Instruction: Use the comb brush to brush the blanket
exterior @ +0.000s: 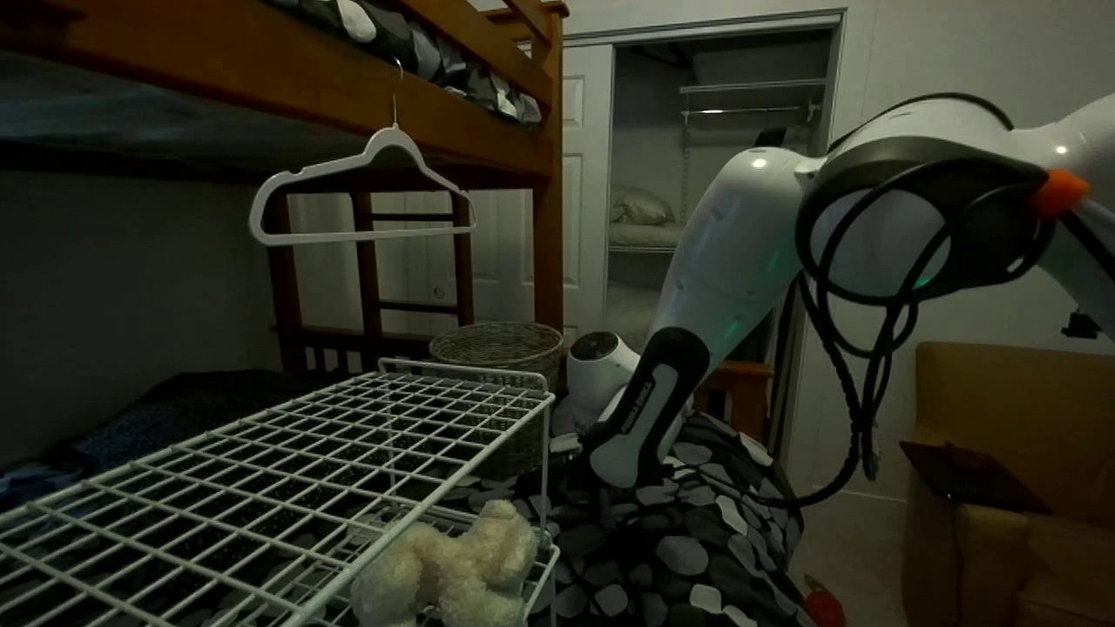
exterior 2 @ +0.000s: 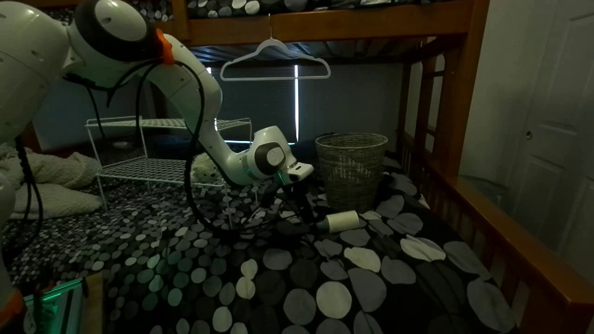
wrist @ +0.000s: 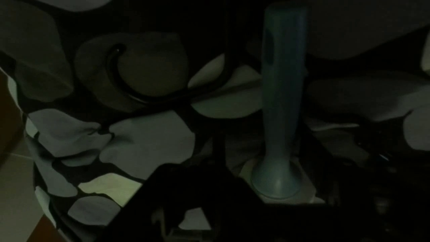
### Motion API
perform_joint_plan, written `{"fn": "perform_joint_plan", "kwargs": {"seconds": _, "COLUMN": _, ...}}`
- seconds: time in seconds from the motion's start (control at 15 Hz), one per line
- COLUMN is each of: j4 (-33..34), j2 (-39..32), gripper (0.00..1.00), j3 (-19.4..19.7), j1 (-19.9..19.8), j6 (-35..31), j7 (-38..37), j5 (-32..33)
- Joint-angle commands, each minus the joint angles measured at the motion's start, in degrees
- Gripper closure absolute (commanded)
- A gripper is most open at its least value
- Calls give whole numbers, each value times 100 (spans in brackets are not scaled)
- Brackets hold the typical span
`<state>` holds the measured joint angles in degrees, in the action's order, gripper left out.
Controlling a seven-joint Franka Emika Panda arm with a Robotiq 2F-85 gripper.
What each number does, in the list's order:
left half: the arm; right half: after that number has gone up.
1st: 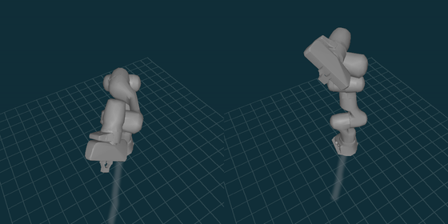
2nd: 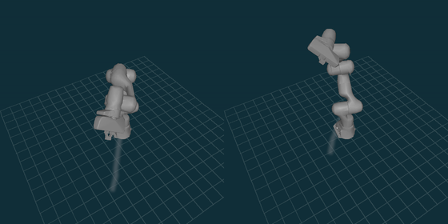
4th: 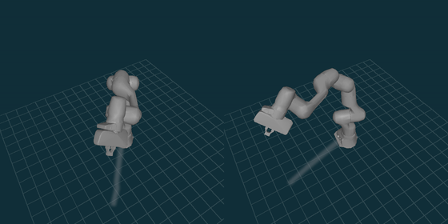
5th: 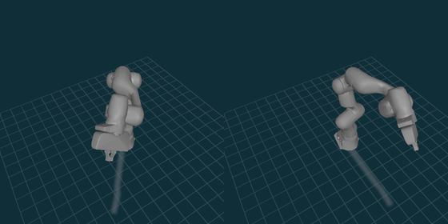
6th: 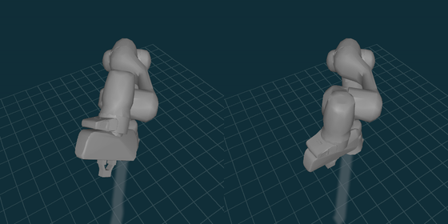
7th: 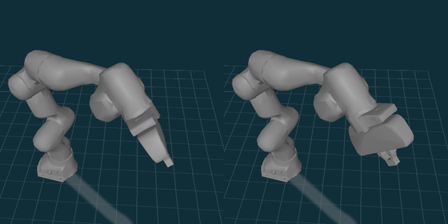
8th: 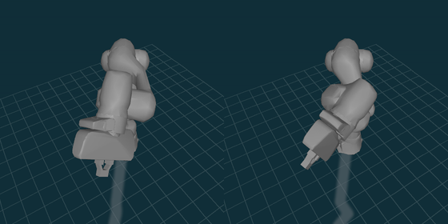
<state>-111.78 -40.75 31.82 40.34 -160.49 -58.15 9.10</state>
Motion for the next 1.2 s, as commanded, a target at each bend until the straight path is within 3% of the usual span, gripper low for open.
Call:
{"fn": "perform_joint_plan", "kwargs": {"seconds": 0.0, "j4": -203, "j2": 1018, "gripper": 8, "j3": -883, "j1": -673, "j6": 592, "j7": 526, "j5": -91}}
{"fn": "perform_joint_plan", "kwargs": {"seconds": 0.13, "j4": -179, "j2": 1411, "gripper": 0, "j3": -1638, "j1": -1189, "j6": 935, "j7": 894, "j5": -302}}
{"fn": "perform_joint_plan", "kwargs": {"seconds": 0.33, "j4": -102, "j2": 1792, "gripper": 0, "j3": -2674, "j1": -1880, "j6": 1647, "j7": 1484, "j5": -771}}
{"fn": "perform_joint_plan", "kwargs": {"seconds": 0.4, "j4": -95, "j2": 1892, "gripper": 0, "j3": -2851, "j1": -1978, "j6": 1817, "j7": 1637, "j5": -803}}
{"fn": "perform_joint_plan", "kwargs": {"seconds": 0.6, "j4": -124, "j2": 2258, "gripper": 1, "j3": -3190, "j1": -2205, "j6": 2435, "j7": 2462, "j5": -548}}
{"fn": "perform_joint_plan", "kwargs": {"seconds": 0.87, "j4": -87, "j2": 2672, "gripper": 0, "j3": -3253, "j1": -2412, "j6": 3524, "j7": 3416, "j5": -129}}
{"fn": "perform_joint_plan", "kwargs": {"seconds": 1.0, "j4": -193, "j2": 2899, "gripper": 0, "j3": -3344, "j1": -2604, "j6": 3567, "j7": 4186, "j5": -66}}
{"fn": "perform_joint_plan", "kwargs": {"seconds": 1.07, "j4": 44, "j2": 2605, "gripper": 0, "j3": -3358, "j1": -2532, "j6": 3451, "j7": 3601, "j5": -118}}
{"fn": "perform_joint_plan", "kwargs": {"seconds": 1.13, "j4": 35, "j2": 2685, "gripper": 0, "j3": -3381, "j1": -2610, "j6": 3501, "j7": 3861, "j5": -107}}
